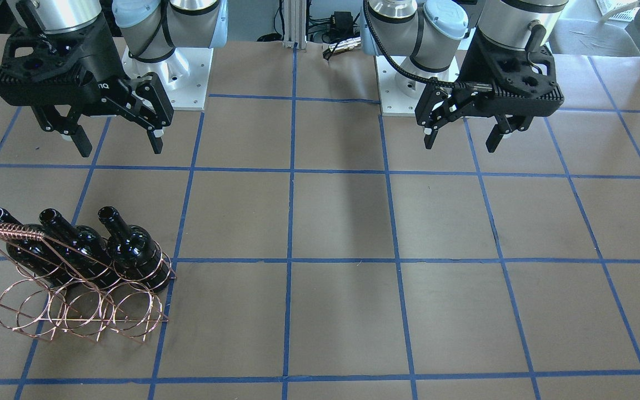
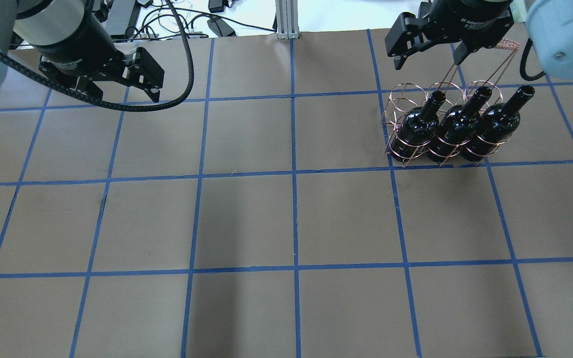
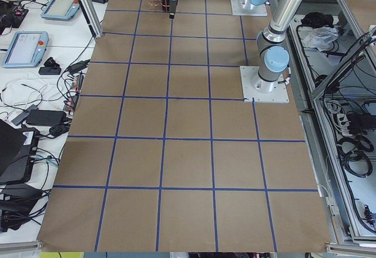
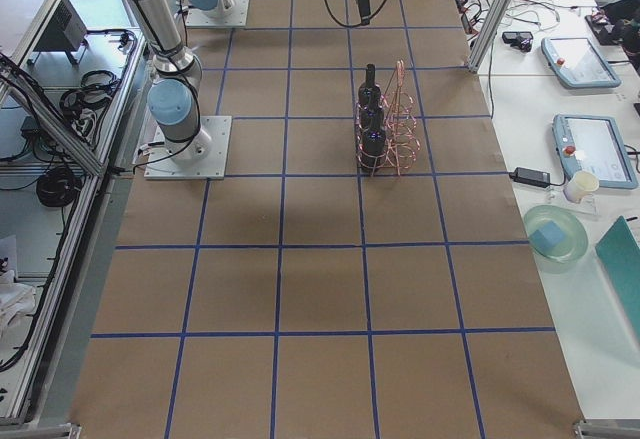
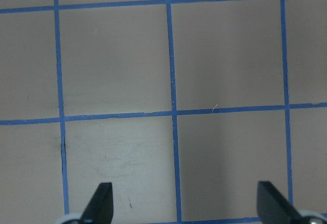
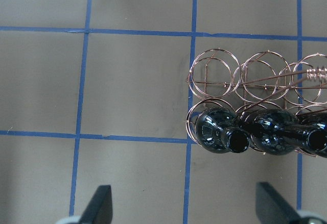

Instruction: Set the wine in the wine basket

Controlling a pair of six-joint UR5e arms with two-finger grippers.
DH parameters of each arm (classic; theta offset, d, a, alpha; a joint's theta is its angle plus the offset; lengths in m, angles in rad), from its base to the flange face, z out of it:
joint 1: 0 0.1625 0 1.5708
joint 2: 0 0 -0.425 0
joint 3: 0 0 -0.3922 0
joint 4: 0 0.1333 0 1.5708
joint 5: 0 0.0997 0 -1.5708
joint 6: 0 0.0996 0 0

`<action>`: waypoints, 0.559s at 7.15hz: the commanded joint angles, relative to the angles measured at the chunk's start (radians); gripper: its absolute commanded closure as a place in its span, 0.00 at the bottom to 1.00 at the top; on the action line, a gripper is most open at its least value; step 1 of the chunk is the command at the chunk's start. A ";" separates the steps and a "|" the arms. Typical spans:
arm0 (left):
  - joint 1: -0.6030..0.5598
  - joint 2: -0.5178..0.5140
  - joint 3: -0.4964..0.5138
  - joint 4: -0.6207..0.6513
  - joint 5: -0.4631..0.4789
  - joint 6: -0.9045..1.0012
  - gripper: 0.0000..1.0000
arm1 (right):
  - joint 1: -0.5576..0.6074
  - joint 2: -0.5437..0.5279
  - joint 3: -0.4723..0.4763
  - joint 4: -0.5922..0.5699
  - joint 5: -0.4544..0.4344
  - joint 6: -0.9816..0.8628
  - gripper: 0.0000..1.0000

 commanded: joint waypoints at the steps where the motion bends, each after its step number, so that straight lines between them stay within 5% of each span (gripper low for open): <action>1: 0.003 0.000 0.002 0.001 0.003 0.000 0.00 | 0.000 0.004 0.009 0.004 -0.004 -0.009 0.00; 4: 0.000 0.000 0.000 -0.002 0.002 -0.011 0.00 | 0.000 0.008 0.013 0.059 -0.004 0.001 0.00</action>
